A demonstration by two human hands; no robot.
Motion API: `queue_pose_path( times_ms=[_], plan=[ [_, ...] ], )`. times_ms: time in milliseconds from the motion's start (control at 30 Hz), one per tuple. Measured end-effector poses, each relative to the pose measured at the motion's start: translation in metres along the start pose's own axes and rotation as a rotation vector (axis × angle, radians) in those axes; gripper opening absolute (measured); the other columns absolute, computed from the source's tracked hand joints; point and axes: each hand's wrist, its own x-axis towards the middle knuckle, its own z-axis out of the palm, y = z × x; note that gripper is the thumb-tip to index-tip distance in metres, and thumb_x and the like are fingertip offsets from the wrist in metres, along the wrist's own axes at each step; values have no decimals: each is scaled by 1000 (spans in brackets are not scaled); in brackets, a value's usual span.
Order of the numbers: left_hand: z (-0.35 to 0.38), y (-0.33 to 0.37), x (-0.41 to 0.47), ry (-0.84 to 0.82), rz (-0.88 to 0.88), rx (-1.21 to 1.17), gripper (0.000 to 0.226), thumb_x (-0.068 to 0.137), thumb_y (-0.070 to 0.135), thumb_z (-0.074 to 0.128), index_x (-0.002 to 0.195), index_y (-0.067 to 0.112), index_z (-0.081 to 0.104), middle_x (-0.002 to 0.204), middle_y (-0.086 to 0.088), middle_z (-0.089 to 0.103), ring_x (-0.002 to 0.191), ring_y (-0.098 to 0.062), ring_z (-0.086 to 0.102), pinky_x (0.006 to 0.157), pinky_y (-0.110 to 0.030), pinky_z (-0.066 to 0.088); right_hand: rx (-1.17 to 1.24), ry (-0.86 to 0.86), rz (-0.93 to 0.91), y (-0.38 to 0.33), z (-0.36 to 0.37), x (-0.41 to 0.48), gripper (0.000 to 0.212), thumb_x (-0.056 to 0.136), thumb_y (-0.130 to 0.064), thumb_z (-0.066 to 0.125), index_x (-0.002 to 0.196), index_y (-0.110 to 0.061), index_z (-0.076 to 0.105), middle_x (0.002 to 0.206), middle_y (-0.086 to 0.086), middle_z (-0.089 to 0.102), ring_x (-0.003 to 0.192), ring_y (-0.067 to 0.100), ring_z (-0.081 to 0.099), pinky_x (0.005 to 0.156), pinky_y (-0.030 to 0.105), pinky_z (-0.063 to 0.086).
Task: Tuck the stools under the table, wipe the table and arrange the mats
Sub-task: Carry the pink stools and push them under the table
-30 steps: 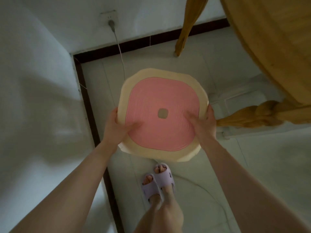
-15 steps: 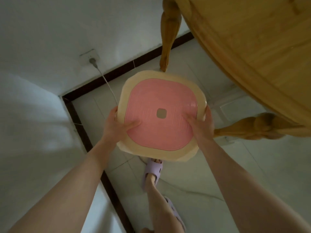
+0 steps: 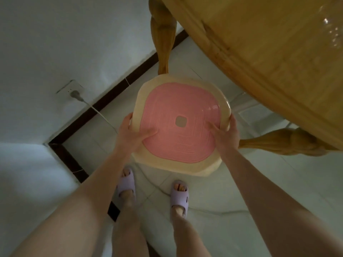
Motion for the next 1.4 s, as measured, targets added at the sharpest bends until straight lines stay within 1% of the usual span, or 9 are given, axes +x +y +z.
queue_pose_path(
  times_ms=[233,367,467,567,733,900,1067,1333,1400],
  plan=[
    [-15,34,62,-140,42,92,100,61,36,87,143,23,32,131,4,46,111,-14,48,89,-33,42,98,137,106,-14,34,11,91,68,-40,82,145,-36,33,132,-6,54,116,19,53,101,39,44],
    [-20,56,94,-261,81,170,101,60,38,87,144,24,32,121,9,45,108,-14,49,92,-37,45,193,233,176,-21,46,8,87,69,-36,82,144,-35,37,120,-9,56,107,15,55,97,35,46],
    [-16,66,108,-309,111,202,101,58,40,88,142,25,34,131,3,49,115,-20,52,97,-46,46,214,281,156,-20,46,7,83,68,-34,83,141,-29,43,121,-7,60,108,17,58,96,35,48],
    [-2,72,117,-362,118,218,101,58,41,88,143,28,33,133,3,49,117,-21,51,98,-47,45,237,324,143,-20,39,14,77,71,-28,82,140,-24,45,119,-6,60,107,16,59,97,35,48],
    [23,73,142,-393,111,204,101,59,41,87,143,29,32,125,8,46,108,-14,48,95,-39,45,220,372,155,-10,42,45,89,67,-40,83,143,-28,40,128,-5,56,115,19,56,103,41,44],
    [40,77,159,-399,174,243,104,57,43,87,144,28,32,134,5,47,119,-19,49,99,-44,44,257,430,148,3,44,59,82,70,-34,82,142,-27,42,110,-12,55,101,10,56,99,33,47],
    [51,83,167,-424,224,231,103,61,38,86,146,23,30,135,4,45,110,-12,48,86,-31,43,304,463,185,10,47,68,93,67,-43,82,146,-29,35,132,-3,56,116,18,56,103,38,44],
    [59,91,175,-433,259,247,100,66,39,82,147,25,25,143,3,40,125,-18,44,93,-31,39,310,469,155,9,45,81,96,65,-48,82,147,-29,33,139,0,51,123,21,52,105,40,43],
    [60,89,177,-440,265,259,102,65,44,82,148,27,24,144,2,40,126,-20,44,100,-37,41,311,463,156,8,45,80,99,65,-50,81,148,-30,31,139,1,51,124,23,51,105,42,42]
  ],
)
